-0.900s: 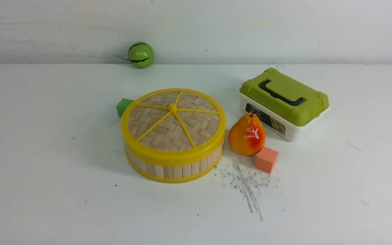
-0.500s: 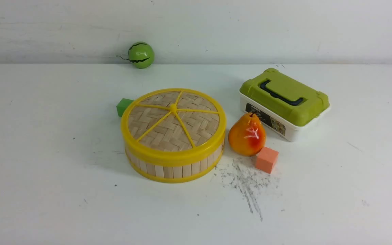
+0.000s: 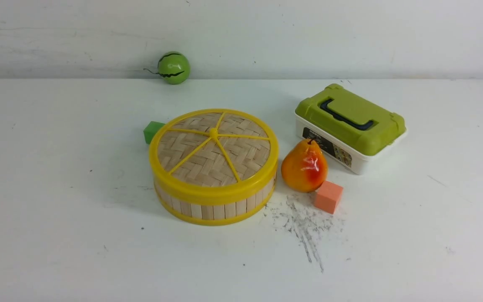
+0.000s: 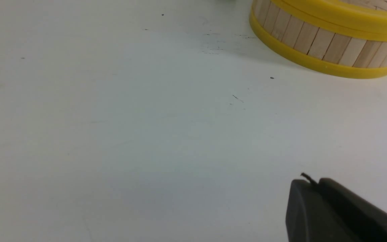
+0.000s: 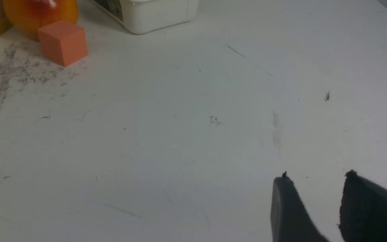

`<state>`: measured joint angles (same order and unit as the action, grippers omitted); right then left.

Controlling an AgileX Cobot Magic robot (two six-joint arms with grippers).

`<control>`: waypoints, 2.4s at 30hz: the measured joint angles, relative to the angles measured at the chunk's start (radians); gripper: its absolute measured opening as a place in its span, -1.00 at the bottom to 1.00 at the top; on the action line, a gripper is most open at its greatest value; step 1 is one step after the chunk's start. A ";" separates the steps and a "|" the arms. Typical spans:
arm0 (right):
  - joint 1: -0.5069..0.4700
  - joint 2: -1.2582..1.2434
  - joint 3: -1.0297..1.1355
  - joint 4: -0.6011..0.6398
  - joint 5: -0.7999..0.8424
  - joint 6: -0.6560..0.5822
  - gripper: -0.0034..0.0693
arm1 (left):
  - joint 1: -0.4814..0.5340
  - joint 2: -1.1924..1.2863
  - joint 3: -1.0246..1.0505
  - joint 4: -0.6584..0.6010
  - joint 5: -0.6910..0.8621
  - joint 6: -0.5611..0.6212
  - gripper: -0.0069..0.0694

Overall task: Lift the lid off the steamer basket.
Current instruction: Use the left arm to lift the lid of the steamer

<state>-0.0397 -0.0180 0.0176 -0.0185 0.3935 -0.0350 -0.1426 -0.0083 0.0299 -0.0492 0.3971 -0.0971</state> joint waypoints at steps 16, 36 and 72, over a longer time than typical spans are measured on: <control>0.000 0.000 0.000 0.000 0.000 0.000 -0.25 | 0.000 0.000 0.000 0.000 -0.013 0.000 -0.72; 0.000 0.000 0.000 0.000 0.000 0.000 -0.25 | 0.000 0.000 0.000 -0.015 -0.901 -0.194 -0.67; 0.000 0.000 0.000 0.000 0.000 0.000 -0.25 | 0.001 1.296 -1.029 -0.567 0.555 0.214 -0.85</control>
<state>-0.0397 -0.0180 0.0176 -0.0185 0.3935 -0.0350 -0.1418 1.2882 -0.9995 -0.6159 0.9524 0.1173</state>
